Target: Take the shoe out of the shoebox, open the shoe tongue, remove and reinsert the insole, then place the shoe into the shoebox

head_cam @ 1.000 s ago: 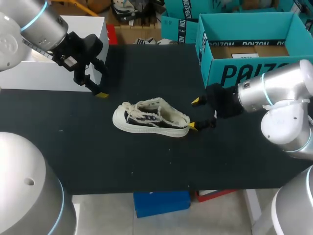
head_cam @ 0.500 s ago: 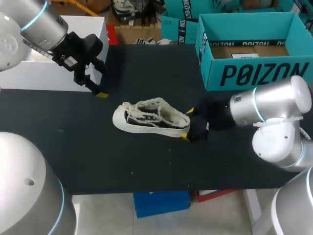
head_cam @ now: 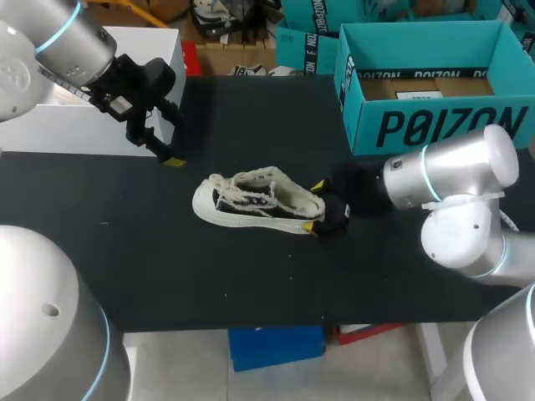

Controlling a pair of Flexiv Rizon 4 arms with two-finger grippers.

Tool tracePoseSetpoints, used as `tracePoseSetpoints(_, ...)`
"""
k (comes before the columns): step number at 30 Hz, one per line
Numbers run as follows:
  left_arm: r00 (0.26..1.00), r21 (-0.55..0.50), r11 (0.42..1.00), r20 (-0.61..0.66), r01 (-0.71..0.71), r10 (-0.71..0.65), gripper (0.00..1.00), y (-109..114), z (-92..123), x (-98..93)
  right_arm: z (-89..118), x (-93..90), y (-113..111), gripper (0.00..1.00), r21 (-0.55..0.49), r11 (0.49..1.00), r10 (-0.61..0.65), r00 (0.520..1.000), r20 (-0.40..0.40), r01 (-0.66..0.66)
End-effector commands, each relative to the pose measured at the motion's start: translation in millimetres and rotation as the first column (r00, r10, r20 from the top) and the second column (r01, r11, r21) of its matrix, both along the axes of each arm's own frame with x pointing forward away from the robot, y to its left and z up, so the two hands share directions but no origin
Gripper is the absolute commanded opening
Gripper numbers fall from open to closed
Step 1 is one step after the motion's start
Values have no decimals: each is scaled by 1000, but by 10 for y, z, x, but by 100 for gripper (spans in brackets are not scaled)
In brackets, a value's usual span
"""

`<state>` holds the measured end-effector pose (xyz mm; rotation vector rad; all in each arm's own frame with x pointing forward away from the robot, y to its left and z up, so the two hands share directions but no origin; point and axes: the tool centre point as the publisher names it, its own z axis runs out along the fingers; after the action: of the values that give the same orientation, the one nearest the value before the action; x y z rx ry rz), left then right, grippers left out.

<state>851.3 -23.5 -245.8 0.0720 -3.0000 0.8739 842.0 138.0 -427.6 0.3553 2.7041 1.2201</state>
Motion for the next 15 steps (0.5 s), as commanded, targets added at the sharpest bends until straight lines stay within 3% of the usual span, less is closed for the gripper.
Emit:
tracePoseSetpoints(1, 1000, -2, 1000, 5, 0, 0, 100, -4, -21, 2, -14, 28, 33, 100, -3, 1000, -5, 1000, -8, 5)
tracePoseSetpoints(14, 1000, -2, 1000, 5, 0, 0, 100, -4, -21, 2, -108, 8, 130, 100, 17, 1000, -1, 1000, -28, 2)
tracePoseSetpoints(15, 1000, -2, 1000, 5, 0, 0, 100, -4, -21, 2, -111, 8, 134, 58, 14, 1000, -1, 999, -32, 2)
